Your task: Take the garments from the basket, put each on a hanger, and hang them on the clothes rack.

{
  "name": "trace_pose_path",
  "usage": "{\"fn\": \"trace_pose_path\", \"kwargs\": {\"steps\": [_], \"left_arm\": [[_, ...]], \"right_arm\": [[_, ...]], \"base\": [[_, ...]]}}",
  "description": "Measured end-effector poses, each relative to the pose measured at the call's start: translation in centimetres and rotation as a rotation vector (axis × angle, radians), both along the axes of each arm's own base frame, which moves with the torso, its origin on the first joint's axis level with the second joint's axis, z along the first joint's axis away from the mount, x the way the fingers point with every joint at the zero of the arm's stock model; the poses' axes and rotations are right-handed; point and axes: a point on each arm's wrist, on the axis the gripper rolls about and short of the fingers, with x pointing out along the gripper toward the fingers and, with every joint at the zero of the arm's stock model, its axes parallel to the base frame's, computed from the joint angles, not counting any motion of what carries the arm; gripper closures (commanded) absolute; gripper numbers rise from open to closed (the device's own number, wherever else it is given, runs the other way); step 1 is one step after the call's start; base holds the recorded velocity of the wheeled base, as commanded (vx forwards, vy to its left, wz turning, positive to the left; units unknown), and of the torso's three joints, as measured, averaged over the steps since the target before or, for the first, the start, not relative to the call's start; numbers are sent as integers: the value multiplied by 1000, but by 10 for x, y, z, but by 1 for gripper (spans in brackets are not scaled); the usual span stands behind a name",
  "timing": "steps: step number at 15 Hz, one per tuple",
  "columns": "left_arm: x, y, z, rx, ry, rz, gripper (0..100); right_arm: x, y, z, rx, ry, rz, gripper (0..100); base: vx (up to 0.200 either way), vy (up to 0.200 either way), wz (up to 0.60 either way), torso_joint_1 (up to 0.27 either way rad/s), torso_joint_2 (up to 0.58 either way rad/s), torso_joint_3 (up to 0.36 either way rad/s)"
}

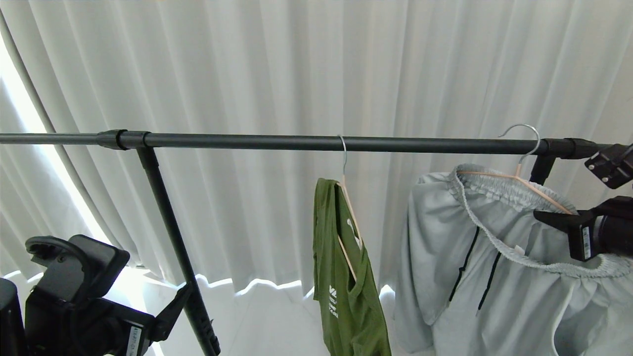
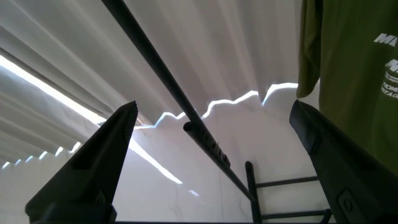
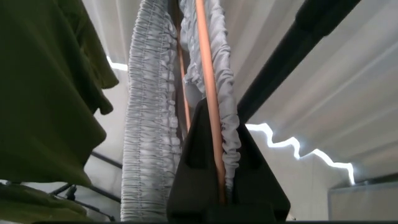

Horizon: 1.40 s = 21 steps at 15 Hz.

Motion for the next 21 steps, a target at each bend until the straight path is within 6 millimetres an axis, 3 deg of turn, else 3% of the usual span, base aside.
{"fn": "trace_pose_path", "kwargs": {"steps": [5, 13, 14, 18, 21], "left_arm": [[0, 0, 0, 2, 0, -4, 0], [0, 0, 0, 1, -1, -5, 0], [0, 0, 0, 2, -1, -5, 0], [0, 0, 2, -6, -13, -3, 0], [-3, 2, 1, -8, -22, 9, 0]], "right_arm": [[19, 2, -8, -3, 26, -4, 100], [23, 3, -12, -6, 46, -1, 100], [23, 3, -12, -6, 45, -1, 0], [16, 2, -7, 16, 29, -11, 0], [-1, 0, 1, 58, -5, -25, 0]], "base": [[0, 0, 0, 0, 0, 0], [0, 0, 0, 0, 0, 0], [0, 0, 0, 0, 0, 0], [0, 0, 0, 0, 0, 0], [0, 0, 0, 0, 0, 0]]}}
